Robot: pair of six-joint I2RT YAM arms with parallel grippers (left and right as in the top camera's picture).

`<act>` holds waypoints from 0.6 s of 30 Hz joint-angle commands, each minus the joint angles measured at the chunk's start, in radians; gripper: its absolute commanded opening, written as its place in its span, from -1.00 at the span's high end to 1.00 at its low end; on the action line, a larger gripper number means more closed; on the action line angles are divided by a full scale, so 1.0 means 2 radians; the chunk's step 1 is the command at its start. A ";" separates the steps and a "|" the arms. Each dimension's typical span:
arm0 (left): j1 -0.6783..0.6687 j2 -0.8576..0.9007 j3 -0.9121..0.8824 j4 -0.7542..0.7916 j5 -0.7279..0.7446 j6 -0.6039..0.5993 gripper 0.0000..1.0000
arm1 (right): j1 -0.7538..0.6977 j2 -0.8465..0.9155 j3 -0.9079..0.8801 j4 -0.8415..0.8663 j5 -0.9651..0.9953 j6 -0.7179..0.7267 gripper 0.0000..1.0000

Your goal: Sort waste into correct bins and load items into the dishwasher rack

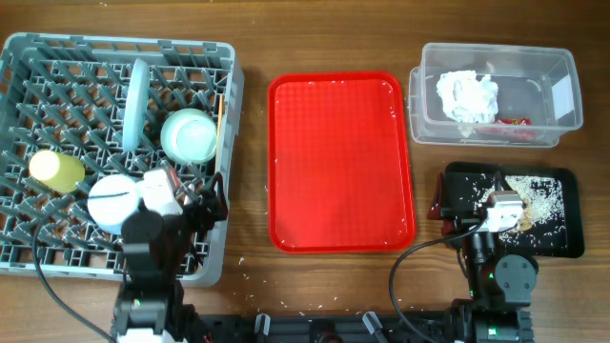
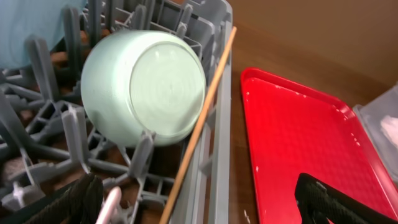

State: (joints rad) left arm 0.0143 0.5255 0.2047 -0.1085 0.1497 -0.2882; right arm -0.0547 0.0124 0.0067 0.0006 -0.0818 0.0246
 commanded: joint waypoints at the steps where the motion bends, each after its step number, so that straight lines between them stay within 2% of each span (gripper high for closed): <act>1: -0.005 -0.078 -0.046 0.008 -0.003 0.011 -1.00 | 0.002 -0.004 -0.001 0.001 0.003 0.004 -0.99; 10: -0.005 -0.253 -0.099 0.023 -0.005 0.011 -1.00 | 0.002 -0.004 -0.001 0.001 0.003 0.004 -1.00; 14: -0.010 -0.261 -0.099 0.027 -0.007 0.012 -1.00 | 0.002 -0.004 -0.001 0.001 0.003 0.004 -0.99; 17: -0.017 -0.261 -0.099 0.042 -0.035 0.016 -1.00 | 0.002 -0.004 -0.001 0.001 0.003 0.004 -0.99; 18: -0.017 -0.261 -0.099 0.033 -0.035 0.050 -1.00 | 0.002 -0.004 -0.001 0.001 0.003 0.004 -0.99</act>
State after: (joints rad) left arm -0.0135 0.0135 0.0166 -0.0315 0.1146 -0.2848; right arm -0.0547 0.0128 0.0067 0.0002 -0.0818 0.0250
